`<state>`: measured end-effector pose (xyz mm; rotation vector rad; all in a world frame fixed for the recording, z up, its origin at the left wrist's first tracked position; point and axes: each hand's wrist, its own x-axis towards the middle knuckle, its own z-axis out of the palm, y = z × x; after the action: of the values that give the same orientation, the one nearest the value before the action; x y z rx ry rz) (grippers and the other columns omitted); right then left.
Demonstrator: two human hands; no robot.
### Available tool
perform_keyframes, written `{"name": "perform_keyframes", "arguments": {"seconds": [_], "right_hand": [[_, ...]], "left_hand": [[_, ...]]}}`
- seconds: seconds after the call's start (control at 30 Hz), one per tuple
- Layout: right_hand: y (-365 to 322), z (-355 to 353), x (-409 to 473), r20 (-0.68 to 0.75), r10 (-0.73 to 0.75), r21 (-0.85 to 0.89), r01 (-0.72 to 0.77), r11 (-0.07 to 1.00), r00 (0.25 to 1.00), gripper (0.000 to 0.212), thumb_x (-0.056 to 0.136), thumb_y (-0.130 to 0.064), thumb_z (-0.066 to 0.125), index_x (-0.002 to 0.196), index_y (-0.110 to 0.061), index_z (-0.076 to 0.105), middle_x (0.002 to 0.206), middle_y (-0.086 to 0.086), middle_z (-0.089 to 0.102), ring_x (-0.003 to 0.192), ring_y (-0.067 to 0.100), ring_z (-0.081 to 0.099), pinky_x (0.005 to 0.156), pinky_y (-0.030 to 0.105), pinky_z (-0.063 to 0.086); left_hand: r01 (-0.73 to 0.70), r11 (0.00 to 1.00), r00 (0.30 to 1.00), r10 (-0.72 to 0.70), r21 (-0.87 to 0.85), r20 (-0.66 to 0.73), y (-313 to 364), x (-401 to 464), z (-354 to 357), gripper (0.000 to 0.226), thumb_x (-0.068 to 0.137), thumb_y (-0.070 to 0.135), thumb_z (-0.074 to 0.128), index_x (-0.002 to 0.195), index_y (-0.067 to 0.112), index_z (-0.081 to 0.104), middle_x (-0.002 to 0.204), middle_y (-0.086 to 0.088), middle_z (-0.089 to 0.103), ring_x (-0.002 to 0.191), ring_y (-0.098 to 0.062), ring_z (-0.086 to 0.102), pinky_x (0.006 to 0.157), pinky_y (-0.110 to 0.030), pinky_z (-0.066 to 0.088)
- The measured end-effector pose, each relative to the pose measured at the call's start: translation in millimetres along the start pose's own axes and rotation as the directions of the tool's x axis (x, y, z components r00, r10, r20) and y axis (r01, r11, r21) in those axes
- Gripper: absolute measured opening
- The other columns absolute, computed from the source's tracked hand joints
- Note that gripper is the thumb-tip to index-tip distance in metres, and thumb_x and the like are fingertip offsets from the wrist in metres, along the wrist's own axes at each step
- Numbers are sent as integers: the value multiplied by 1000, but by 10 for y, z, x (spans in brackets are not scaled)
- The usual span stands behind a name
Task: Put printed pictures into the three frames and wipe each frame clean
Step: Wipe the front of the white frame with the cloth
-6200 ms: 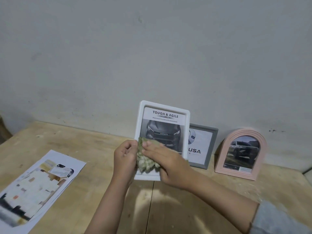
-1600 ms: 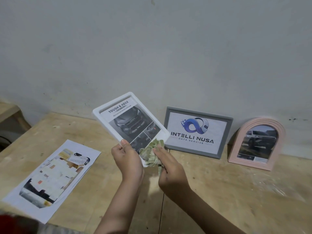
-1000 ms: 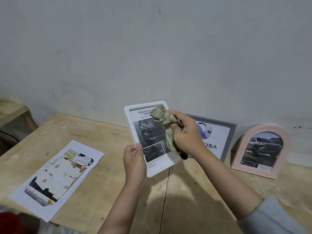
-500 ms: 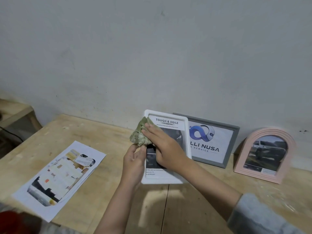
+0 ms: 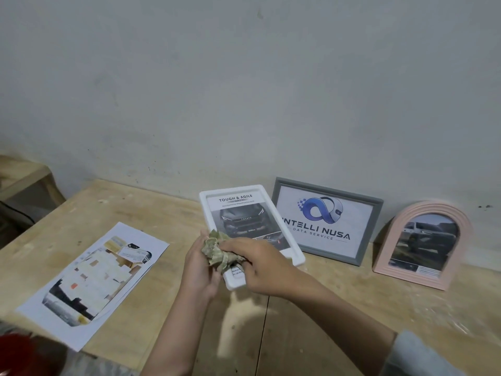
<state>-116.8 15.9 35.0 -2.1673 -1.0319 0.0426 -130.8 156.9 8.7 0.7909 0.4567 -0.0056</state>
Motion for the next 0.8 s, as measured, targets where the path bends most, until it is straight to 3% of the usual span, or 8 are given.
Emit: {"name": "perform_keyframes", "arguments": {"seconds": [0.1, 0.17, 0.23, 0.27, 0.37, 0.47, 0.63, 0.8], "right_hand": [[-21, -39, -46, 72, -18, -25, 20, 999, 997, 57, 69, 6, 43, 121, -10, 61, 113, 8, 66, 103, 23, 59, 88, 28, 47], [-44, -51, -78, 134, -25, -22, 28, 999, 991, 57, 70, 7, 44, 120, -15, 61, 114, 4, 66, 104, 22, 59, 88, 33, 48], [-57, -27, -102, 209, -15, -19, 20, 1000, 978, 57, 73, 5, 44, 120, -22, 61, 117, -1, 65, 108, 19, 57, 90, 33, 47], [-60, -12, -104, 252, 1, -32, 7, 999, 968, 56, 75, 5, 45, 120, -24, 61, 119, -3, 64, 109, 18, 57, 92, 34, 47], [-72, 0, -98, 406, 47, -103, -5, 995, 913, 50, 80, 6, 50, 119, -24, 62, 115, 0, 64, 104, 21, 56, 87, 36, 47], [13, 5, -56, 528, 59, -162, 33, 986, 847, 47, 79, 4, 54, 116, -24, 62, 111, 1, 65, 99, 21, 55, 81, 36, 49], [337, 31, 86, 396, 243, -192, -180, 965, 885, 57, 82, -5, 49, 127, -39, 48, 122, -8, 59, 104, 13, 56, 86, 34, 51], [746, 69, 489, 274, 363, -272, -291, 917, 890, 51, 86, -6, 50, 135, -17, 47, 125, 6, 59, 114, 25, 55, 91, 34, 47]], "left_hand": [[-6, 1000, 998, 7, 22, -57, 16, 22, -87, 67, 70, 35, 75, 123, -2, 56, 110, -22, 60, 91, -32, 61, 90, -46, 49], [-25, 999, 991, 31, 47, -130, -14, 83, -167, 49, 76, 22, 70, 117, -3, 60, 116, -30, 56, 98, -36, 56, 98, -56, 41], [-30, 986, 974, 66, 163, -219, 7, 76, -169, 13, 80, 19, 66, 85, 8, 73, 105, -26, 65, 92, -31, 58, 92, -53, 46], [-40, 971, 959, 103, 235, -263, 20, 71, -167, 13, 84, 17, 64, 76, 11, 72, 94, -20, 67, 84, -29, 59, 83, -46, 49], [-77, 972, 926, 153, 224, -345, 46, 65, -182, 12, 93, 9, 53, 86, 6, 62, 81, -17, 63, 62, -25, 57, 65, -38, 51], [-98, 972, 891, 182, 215, -416, 111, 58, -216, 14, 95, 7, 47, 90, 5, 60, 82, -18, 64, 57, -23, 60, 57, -34, 56], [-160, 957, 776, 272, 240, -569, 280, 133, -528, 13, 94, 16, 49, 96, 15, 62, 102, -13, 64, 87, -27, 61, 90, -45, 52], [-183, 934, 679, 347, 308, -647, 499, 143, -780, 12, 96, 20, 50, 103, 18, 61, 105, -3, 61, 99, -22, 57, 98, -40, 46]]}}
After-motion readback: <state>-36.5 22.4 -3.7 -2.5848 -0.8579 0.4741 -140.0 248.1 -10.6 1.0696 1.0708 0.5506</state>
